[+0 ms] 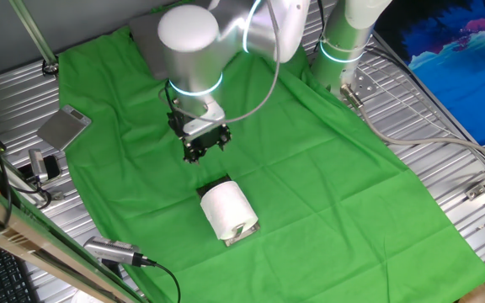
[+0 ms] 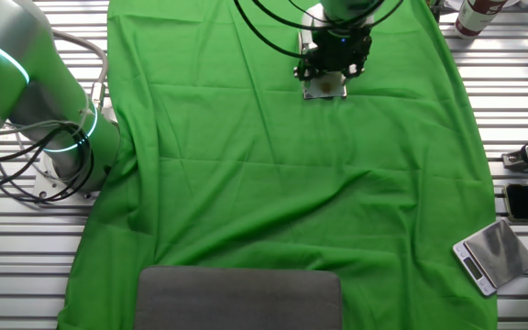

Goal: Put the toilet paper on its holder

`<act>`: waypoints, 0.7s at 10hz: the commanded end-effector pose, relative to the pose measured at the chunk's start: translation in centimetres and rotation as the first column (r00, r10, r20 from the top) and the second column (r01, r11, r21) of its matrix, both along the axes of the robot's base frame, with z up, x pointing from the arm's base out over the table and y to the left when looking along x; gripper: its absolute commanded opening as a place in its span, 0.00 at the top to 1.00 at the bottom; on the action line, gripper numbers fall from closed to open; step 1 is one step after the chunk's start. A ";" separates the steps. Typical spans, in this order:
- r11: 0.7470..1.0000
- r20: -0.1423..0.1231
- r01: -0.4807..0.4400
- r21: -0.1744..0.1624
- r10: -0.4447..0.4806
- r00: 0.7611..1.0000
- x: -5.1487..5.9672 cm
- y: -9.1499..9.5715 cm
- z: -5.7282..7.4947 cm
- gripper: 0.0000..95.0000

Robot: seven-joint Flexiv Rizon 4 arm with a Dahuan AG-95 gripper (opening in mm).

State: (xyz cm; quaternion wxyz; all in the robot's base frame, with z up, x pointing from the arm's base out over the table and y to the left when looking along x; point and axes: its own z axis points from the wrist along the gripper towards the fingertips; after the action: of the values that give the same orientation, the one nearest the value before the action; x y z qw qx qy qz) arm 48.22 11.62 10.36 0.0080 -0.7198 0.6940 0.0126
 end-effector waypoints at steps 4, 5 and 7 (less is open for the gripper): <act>0.994 0.008 0.102 -0.029 -0.102 0.995 0.1 0.1 -0.1 1.00; 0.996 0.005 0.090 -0.025 -0.090 0.996 0.1 -0.2 -0.1 0.80; 0.998 0.005 0.070 -0.009 -0.070 0.998 0.8 -1.6 -0.7 0.80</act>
State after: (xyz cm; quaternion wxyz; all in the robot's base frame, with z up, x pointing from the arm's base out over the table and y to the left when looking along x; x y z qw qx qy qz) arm 48.82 10.02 9.70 0.0009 -0.6856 0.7280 0.0008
